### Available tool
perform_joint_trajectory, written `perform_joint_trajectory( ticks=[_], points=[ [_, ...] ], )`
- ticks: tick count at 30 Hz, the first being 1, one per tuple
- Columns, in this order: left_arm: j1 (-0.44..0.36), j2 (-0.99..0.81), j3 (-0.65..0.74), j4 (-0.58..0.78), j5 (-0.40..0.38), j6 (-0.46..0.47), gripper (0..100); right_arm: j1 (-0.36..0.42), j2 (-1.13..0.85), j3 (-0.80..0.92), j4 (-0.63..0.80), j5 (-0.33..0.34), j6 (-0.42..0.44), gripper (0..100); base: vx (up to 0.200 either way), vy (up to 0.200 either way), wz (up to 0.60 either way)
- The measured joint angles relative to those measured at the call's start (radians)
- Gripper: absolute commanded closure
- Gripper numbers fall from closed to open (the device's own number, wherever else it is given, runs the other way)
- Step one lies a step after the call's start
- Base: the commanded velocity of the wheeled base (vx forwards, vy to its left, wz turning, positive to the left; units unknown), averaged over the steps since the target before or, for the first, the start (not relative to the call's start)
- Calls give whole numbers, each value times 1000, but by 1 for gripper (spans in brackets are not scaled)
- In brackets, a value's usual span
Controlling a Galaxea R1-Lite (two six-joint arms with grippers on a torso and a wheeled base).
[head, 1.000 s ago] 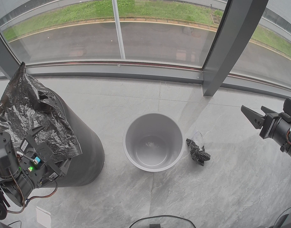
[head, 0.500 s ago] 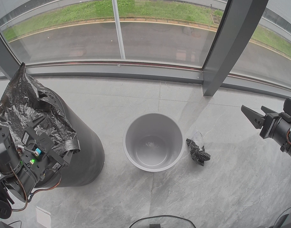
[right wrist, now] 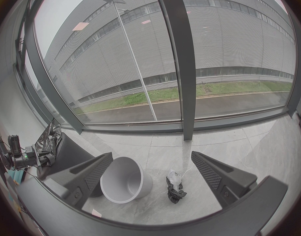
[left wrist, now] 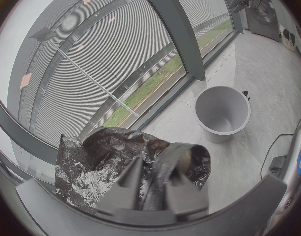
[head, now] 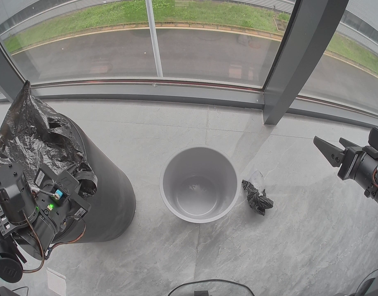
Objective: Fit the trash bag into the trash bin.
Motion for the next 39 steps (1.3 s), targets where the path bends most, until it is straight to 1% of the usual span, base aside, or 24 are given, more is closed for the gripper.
perform_joint_trajectory(
  ticks=[7,10,12,16,20,23,25,27,29,31,32,34,36,39],
  points=[
    [1,-2,-7,-21,0,-9,100,0,-1,1,0,0,4,0,0,0,0],
    [1,-1,-26,-50,1,-49,100,1,-1,3,0,0,3,0,0,0,0],
    [2,1,-50,-61,1,-92,100,1,-1,4,-1,0,2,0,0,0,0],
    [3,12,-141,-68,1,-208,100,1,-1,4,-1,-3,-3,0,0,0,0],
    [3,30,-316,-66,1,-370,100,3,5,-18,-1,-8,-27,0,0,0,0],
    [8,46,-449,-43,1,-516,100,10,16,-46,0,-11,-55,0,0,0,0],
    [14,56,-530,-9,2,-634,100,20,27,-70,0,-14,-73,0,0,0,0],
    [19,64,-595,51,1,-741,100,39,42,-93,-1,-20,-83,0,0,0,0],
    [25,71,-657,146,0,-841,100,65,60,-116,-1,-28,-89,0,0,0,0],
    [29,77,-719,273,-10,-933,100,97,83,-141,-1,-36,-95,0,0,0,0],
    [32,80,-762,374,-26,-1000,100,123,101,-159,-1,-42,-98,0,0,0,0],
    [32,82,-800,464,-48,-1059,100,147,118,-176,-2,-50,-100,0,0,0,0],
    [31,84,-861,603,-107,-1152,100,187,147,-200,-2,-66,-103,0,0,0,0],
    [22,82,-954,799,-248,-1273,100,240,193,-237,-5,-87,-104,0,0,0,0]
  ],
)
